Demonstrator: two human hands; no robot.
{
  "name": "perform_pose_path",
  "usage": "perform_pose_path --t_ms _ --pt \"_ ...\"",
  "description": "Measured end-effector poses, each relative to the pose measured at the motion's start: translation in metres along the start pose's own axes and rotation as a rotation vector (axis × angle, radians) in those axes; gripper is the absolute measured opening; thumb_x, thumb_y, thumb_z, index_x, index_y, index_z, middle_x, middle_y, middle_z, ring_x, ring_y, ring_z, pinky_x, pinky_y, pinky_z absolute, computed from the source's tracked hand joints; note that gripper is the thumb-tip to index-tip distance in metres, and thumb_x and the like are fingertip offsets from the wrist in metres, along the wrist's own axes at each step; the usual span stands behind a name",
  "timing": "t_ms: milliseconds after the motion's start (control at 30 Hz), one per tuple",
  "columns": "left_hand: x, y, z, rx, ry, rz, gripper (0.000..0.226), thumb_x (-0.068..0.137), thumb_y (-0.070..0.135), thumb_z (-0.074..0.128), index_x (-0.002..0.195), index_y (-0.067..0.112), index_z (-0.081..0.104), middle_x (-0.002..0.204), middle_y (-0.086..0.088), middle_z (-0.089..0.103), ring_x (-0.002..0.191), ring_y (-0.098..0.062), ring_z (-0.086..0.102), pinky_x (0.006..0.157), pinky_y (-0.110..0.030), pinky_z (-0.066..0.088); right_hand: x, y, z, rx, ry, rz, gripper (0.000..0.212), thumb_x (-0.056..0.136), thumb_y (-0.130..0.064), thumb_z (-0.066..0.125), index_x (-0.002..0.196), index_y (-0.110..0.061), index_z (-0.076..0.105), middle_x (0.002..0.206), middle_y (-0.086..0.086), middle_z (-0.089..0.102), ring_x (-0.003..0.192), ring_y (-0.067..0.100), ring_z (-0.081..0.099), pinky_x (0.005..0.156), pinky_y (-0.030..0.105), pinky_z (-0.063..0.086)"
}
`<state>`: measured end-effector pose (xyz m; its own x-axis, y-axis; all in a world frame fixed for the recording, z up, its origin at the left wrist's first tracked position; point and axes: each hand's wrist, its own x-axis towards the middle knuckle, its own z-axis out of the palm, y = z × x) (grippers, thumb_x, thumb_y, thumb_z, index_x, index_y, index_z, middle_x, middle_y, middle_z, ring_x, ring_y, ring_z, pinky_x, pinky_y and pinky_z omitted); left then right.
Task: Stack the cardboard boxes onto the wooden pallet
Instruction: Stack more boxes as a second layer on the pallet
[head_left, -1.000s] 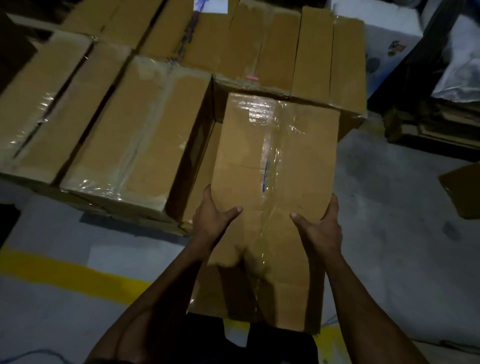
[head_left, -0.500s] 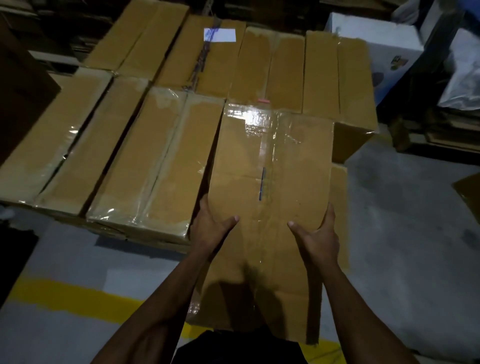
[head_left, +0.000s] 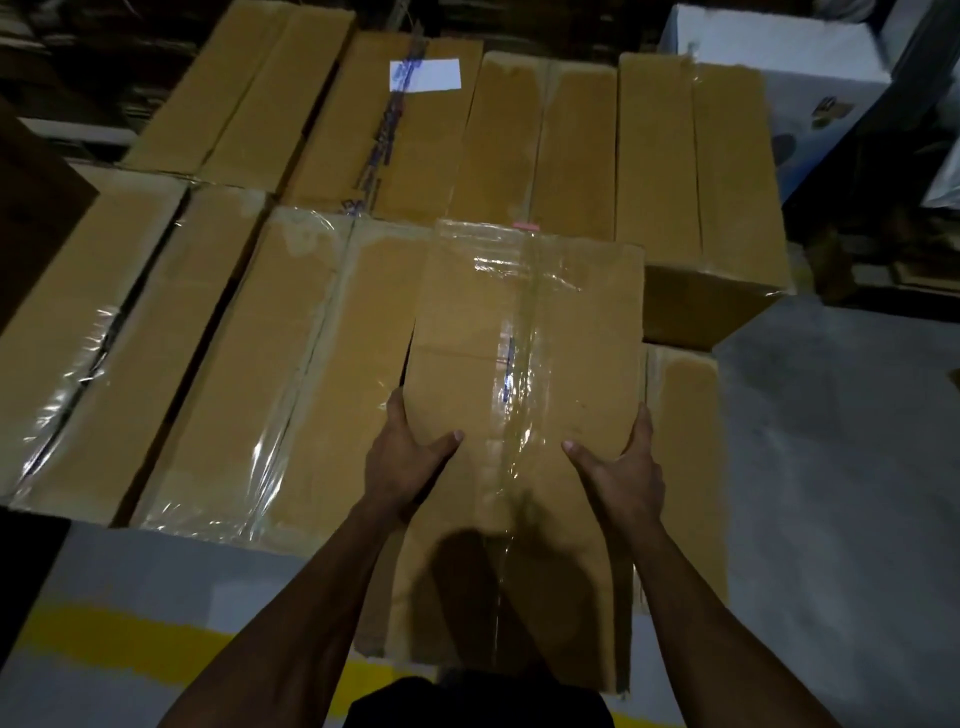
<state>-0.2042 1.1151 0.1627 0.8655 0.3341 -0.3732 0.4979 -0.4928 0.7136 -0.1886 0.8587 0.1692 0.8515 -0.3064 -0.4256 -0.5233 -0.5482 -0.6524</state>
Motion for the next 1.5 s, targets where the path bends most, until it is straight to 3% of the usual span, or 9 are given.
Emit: perform_pose_path --t_ms 167,267,433,667,833,933,1100,1333,1500 --pt "0.031 0.006 -0.004 -0.053 -0.001 0.007 0.082 0.071 0.060 0.065 0.139 0.028 0.033 0.130 0.002 0.059 0.113 -0.025 0.059 0.093 -0.046 0.051 0.020 -0.009 0.015 0.013 0.012 -0.007 0.114 0.073 -0.054 0.083 0.159 -0.030 0.012 0.145 0.009 0.054 0.126 0.039 0.054 0.102 0.048 0.042" --pt "0.040 0.002 -0.001 0.000 0.035 0.024 0.076 0.069 0.054 0.067 0.132 0.022 0.040 0.125 -0.003 0.051 0.118 -0.027 0.049 0.091 -0.040 0.045 0.025 -0.008 0.024 0.021 0.001 0.010 0.113 0.072 -0.057 0.082 0.158 -0.034 0.011 0.142 0.007 0.057 0.123 0.038 0.058 0.102 0.050 0.047" --pt "0.051 -0.006 0.003 0.116 0.034 -0.003 0.093 0.069 0.060 0.063 0.143 0.015 0.030 0.150 -0.013 0.034 0.142 -0.039 0.023 0.109 -0.057 0.035 0.033 -0.008 0.033 0.006 0.012 0.026 0.109 0.073 -0.056 0.081 0.156 -0.035 0.013 0.136 0.006 0.061 0.119 0.036 0.061 0.099 0.046 0.048" --pt "0.064 -0.015 0.008 0.261 0.051 -0.025 0.099 0.076 0.055 0.069 0.150 0.007 0.025 0.156 -0.015 0.029 0.145 -0.042 0.017 0.113 -0.056 0.027 0.039 -0.004 0.042 -0.014 0.002 0.034 0.111 0.074 -0.059 0.079 0.157 -0.036 0.009 0.138 0.010 0.060 0.120 0.039 0.059 0.100 0.050 0.047" --pt "0.071 -0.018 0.015 0.314 0.065 -0.007 0.097 0.084 0.048 0.069 0.154 0.006 0.016 0.163 -0.011 0.015 0.150 -0.035 0.004 0.120 -0.049 0.012 0.046 -0.002 0.048 -0.019 -0.020 0.035 0.111 0.075 -0.062 0.077 0.156 -0.038 0.005 0.141 0.008 0.058 0.122 0.039 0.058 0.103 0.055 0.045" --pt "0.074 -0.023 0.017 0.364 0.044 0.018 0.098 0.083 0.059 0.057 0.155 0.009 0.013 0.165 -0.011 0.008 0.151 -0.034 0.000 0.121 -0.050 0.006 0.048 -0.002 0.051 -0.030 -0.025 0.037 0.113 0.075 -0.063 0.076 0.156 -0.037 0.003 0.144 0.008 0.055 0.125 0.039 0.056 0.104 0.057 0.043" --pt "0.077 -0.030 0.022 0.559 0.014 0.079 0.100 0.075 0.076 0.013 0.158 0.021 0.000 0.165 -0.009 -0.005 0.152 -0.030 -0.007 0.120 -0.047 -0.001 0.058 -0.004 0.056 -0.048 -0.026 0.069 0.115 0.074 -0.063 0.076 0.157 -0.036 0.001 0.148 0.010 0.051 0.128 0.040 0.054 0.105 0.056 0.043" --pt "0.081 -0.034 0.027 0.683 0.004 0.079 0.095 0.078 0.076 0.004 0.157 0.025 -0.006 0.164 -0.010 -0.013 0.151 -0.029 -0.013 0.121 -0.046 -0.006 0.066 -0.006 0.060 -0.014 -0.028 0.101 0.121 0.061 -0.074 0.072 0.154 -0.041 0.001 0.146 0.008 0.052 0.125 0.037 0.056 0.102 0.056 0.046" --pt "0.083 -0.032 0.028 0.740 -0.015 0.052 0.092 0.080 0.077 0.003 0.156 0.027 -0.011 0.164 -0.011 -0.017 0.151 -0.030 -0.014 0.120 -0.046 -0.007 0.074 -0.004 0.062 -0.056 -0.032 0.122 0.119 0.069 -0.065 0.078 0.156 -0.039 0.001 0.153 0.011 0.043 0.132 0.039 0.050 0.105 0.057 0.044"
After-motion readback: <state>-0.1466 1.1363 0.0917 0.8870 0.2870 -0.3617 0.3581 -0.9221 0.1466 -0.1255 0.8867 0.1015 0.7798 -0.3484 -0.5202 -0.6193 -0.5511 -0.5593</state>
